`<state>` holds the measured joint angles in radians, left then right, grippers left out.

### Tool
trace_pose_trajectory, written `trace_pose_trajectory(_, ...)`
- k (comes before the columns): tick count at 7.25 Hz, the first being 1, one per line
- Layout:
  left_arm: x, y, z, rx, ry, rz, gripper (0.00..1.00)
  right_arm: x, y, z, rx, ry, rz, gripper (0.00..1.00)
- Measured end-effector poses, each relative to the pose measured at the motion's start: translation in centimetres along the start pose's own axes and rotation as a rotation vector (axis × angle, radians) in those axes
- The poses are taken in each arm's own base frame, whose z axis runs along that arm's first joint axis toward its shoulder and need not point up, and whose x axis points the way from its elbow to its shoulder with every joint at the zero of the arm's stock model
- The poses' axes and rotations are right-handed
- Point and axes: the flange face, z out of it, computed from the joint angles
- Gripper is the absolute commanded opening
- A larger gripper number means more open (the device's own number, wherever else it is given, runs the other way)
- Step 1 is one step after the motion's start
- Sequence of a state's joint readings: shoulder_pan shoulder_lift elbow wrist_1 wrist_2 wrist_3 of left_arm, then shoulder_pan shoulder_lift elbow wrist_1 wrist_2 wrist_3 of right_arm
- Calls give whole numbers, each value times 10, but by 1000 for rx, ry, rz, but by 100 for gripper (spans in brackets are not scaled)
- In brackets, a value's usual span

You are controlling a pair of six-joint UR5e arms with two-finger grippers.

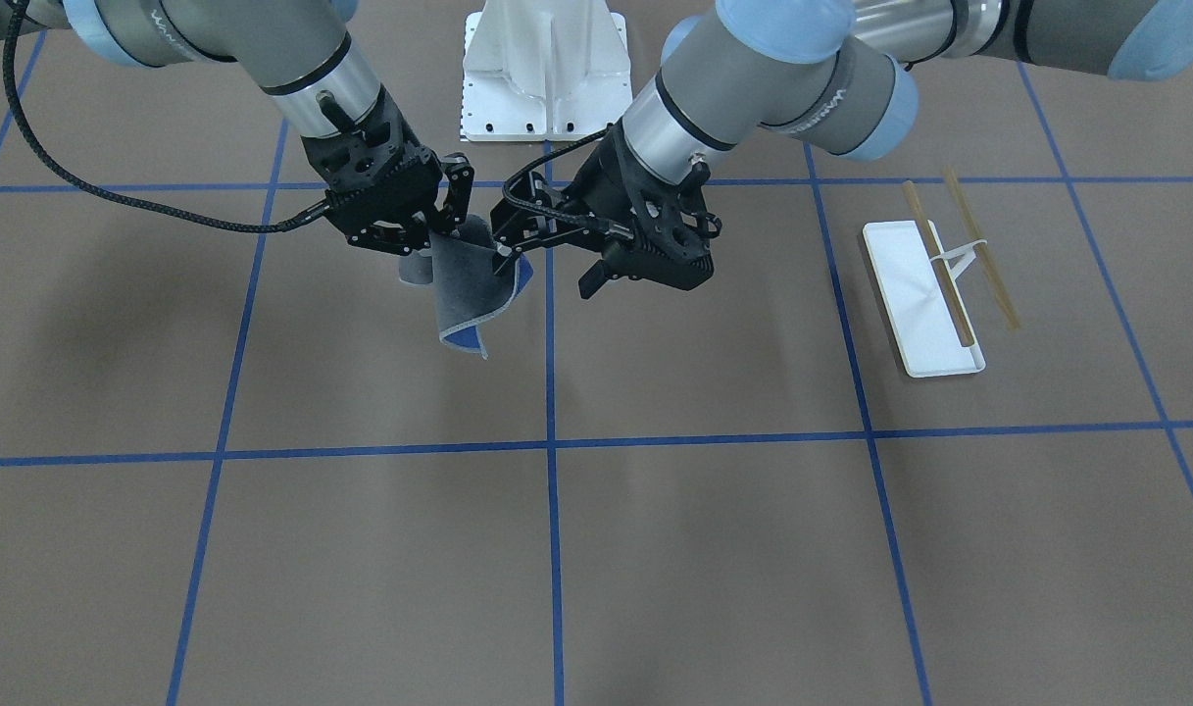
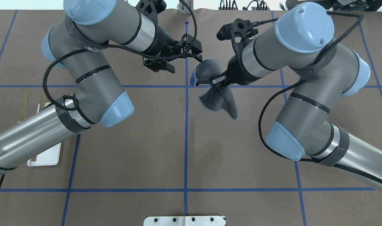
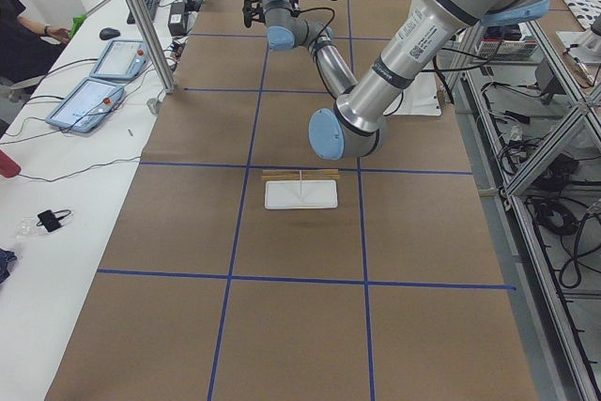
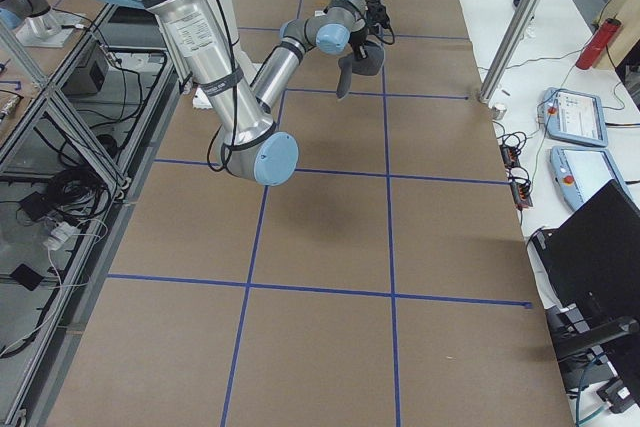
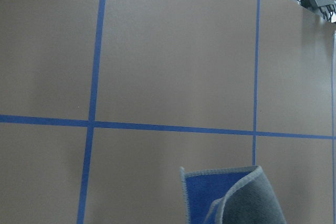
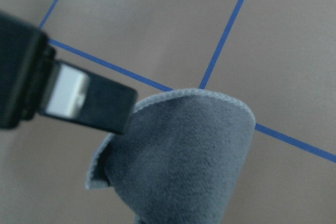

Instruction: Hang towel on rack

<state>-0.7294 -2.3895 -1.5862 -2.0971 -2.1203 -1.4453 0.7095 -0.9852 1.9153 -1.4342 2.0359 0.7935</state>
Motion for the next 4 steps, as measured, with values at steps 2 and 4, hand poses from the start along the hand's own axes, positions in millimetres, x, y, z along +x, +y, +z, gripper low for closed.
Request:
trace_pose_trajectory(2,-3,4,18,6,22,16,42,-2,2,1,-3,-2,-3,0)
trace_pose_trajectory(4,-5,3,20,8,23,18,0,0,4,3,-9,0,-1,0)
